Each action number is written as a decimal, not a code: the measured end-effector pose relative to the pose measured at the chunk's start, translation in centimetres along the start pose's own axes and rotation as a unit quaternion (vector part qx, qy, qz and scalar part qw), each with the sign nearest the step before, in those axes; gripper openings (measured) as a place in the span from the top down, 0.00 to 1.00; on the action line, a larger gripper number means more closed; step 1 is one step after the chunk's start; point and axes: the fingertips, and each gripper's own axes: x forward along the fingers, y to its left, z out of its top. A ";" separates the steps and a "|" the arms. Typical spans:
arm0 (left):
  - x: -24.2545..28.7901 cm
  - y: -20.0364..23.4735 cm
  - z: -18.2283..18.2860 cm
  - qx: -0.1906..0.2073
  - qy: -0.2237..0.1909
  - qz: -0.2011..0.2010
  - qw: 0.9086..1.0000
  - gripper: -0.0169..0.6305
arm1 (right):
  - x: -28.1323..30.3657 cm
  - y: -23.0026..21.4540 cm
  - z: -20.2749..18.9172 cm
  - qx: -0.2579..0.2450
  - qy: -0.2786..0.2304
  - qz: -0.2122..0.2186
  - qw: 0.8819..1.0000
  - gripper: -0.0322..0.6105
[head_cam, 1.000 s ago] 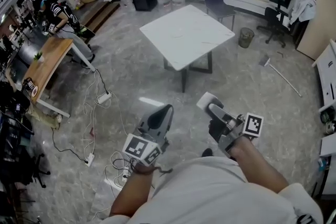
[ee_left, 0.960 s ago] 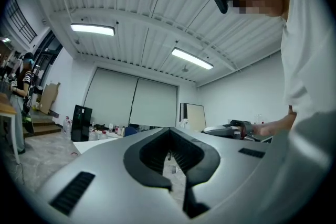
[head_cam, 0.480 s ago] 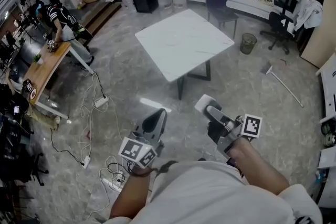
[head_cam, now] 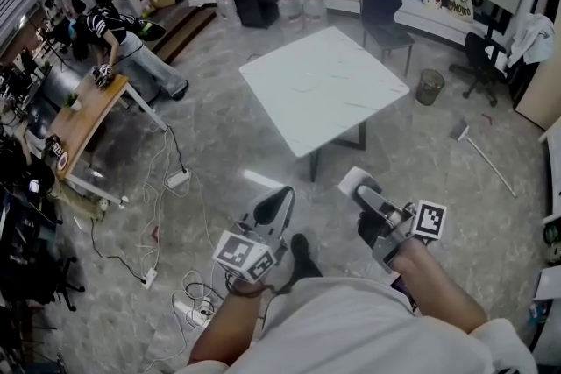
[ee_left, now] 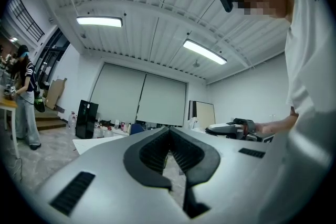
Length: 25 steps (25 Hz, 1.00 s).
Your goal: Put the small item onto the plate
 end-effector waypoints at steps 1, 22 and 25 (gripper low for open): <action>0.5 1.0 0.2 0.002 -0.001 -0.002 1.000 0.96 | 0.9 -0.2 0.5 -0.001 0.000 0.000 1.000 0.79; 7.8 27.1 7.0 0.001 -0.005 -0.032 0.999 0.96 | 26.7 -4.9 9.0 -0.019 -0.034 -0.002 0.999 0.79; 8.5 29.3 7.5 0.003 -0.005 -0.035 0.999 0.96 | 28.7 -5.6 9.5 -0.021 -0.037 -0.003 0.999 0.79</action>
